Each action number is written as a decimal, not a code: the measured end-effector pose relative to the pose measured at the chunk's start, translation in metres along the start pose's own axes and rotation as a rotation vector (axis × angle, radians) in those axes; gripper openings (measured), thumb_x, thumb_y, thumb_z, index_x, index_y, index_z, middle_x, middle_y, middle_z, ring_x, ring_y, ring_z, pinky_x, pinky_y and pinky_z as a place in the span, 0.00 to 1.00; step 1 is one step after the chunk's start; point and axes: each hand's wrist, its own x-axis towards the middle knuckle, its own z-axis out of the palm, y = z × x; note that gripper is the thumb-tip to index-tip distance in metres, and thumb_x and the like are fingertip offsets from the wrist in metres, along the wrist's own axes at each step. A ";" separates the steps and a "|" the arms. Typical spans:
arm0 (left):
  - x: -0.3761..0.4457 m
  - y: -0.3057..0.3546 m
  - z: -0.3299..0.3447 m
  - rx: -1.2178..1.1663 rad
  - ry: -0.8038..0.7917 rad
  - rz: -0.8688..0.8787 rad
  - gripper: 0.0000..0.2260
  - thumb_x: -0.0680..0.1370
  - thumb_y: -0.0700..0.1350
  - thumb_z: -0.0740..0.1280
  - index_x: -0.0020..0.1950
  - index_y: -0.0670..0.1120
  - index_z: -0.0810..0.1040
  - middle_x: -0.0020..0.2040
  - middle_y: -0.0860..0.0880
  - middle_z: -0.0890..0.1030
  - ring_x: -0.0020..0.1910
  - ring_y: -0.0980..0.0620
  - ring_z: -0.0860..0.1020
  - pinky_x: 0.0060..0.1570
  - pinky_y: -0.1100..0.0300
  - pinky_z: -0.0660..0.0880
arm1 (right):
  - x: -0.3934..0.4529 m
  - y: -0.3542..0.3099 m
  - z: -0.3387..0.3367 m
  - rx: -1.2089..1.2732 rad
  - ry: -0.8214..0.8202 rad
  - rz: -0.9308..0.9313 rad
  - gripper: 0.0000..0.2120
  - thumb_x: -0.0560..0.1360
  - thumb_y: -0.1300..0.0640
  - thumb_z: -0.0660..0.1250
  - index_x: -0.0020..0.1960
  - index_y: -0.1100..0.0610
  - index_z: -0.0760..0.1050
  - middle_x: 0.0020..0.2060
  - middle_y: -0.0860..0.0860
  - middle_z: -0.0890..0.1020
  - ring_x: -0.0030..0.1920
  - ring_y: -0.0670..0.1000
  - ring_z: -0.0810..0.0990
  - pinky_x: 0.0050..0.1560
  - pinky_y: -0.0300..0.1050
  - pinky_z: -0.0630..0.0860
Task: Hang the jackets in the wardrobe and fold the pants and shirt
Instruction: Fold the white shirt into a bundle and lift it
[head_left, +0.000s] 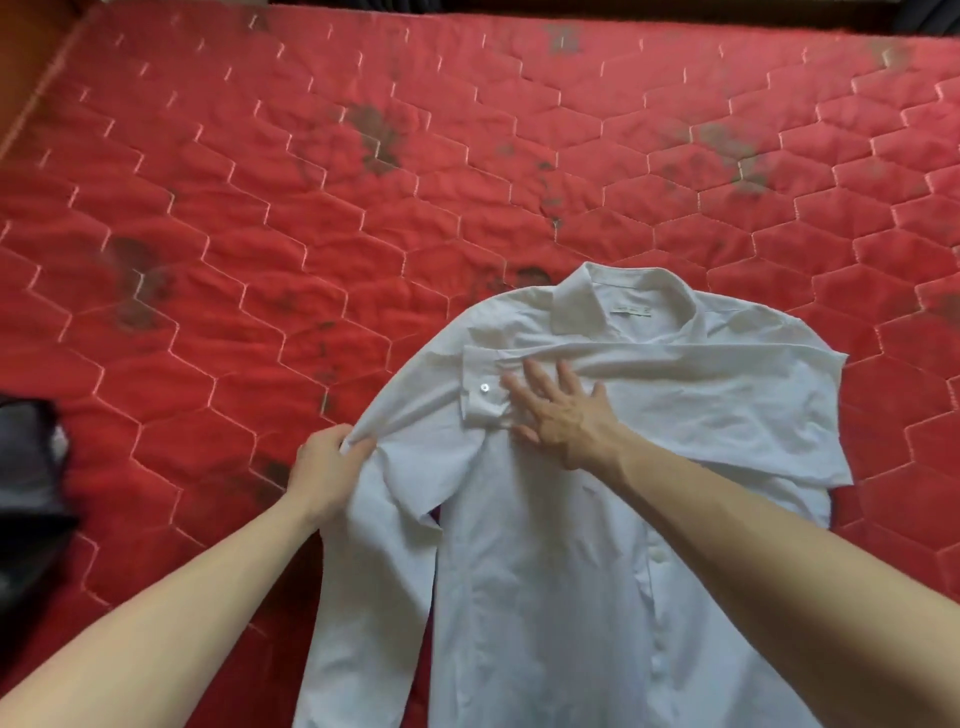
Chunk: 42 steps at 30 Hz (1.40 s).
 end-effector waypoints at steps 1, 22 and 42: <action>0.005 -0.003 -0.010 0.022 0.041 0.023 0.16 0.80 0.46 0.70 0.34 0.44 0.73 0.31 0.49 0.75 0.33 0.44 0.72 0.35 0.51 0.66 | 0.003 -0.004 -0.002 0.006 0.006 0.024 0.34 0.85 0.35 0.49 0.84 0.40 0.37 0.84 0.47 0.37 0.83 0.63 0.40 0.75 0.75 0.56; 0.032 -0.059 -0.138 -0.003 -0.086 0.110 0.21 0.76 0.54 0.76 0.30 0.44 0.75 0.26 0.53 0.70 0.27 0.54 0.67 0.32 0.56 0.63 | 0.030 -0.056 -0.017 0.300 0.142 0.290 0.28 0.83 0.48 0.56 0.80 0.49 0.51 0.82 0.50 0.50 0.80 0.63 0.52 0.71 0.72 0.65; 0.024 0.004 -0.158 -0.776 -0.588 -0.303 0.21 0.79 0.34 0.56 0.68 0.38 0.80 0.56 0.40 0.85 0.46 0.47 0.85 0.43 0.57 0.85 | -0.017 -0.275 -0.020 0.726 0.874 -0.328 0.38 0.76 0.66 0.70 0.81 0.47 0.62 0.78 0.53 0.67 0.70 0.56 0.75 0.61 0.48 0.80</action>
